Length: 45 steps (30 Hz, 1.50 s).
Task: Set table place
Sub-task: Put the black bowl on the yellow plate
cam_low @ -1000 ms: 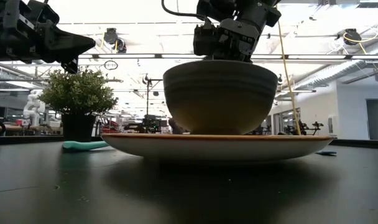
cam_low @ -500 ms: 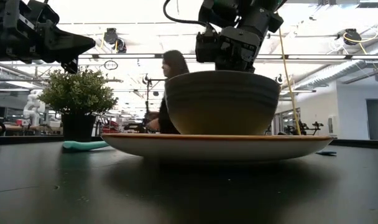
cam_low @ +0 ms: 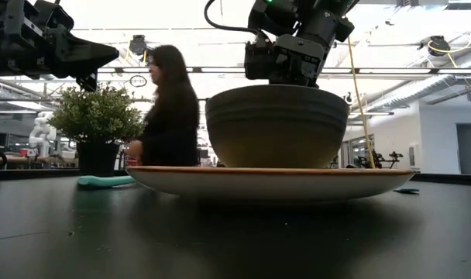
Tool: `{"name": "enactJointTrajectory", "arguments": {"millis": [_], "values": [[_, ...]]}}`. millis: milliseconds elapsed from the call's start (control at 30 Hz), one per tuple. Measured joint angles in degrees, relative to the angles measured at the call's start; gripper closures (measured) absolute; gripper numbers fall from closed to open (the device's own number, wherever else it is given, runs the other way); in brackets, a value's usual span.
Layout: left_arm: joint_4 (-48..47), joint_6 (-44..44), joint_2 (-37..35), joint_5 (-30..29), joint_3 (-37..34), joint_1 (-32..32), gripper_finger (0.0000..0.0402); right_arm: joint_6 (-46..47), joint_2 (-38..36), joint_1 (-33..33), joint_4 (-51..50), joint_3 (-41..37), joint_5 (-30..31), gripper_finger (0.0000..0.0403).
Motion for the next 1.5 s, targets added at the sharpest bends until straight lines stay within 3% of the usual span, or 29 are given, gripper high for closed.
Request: {"name": "enactJointTrajectory", "arguments": {"millis": [1500], "values": [[0.0, 0.4, 0.0, 0.0, 0.0, 0.0, 0.0369, -4.7, -0.1, 1.1, -2.6, 0.0, 3.4, 0.0400]]}}
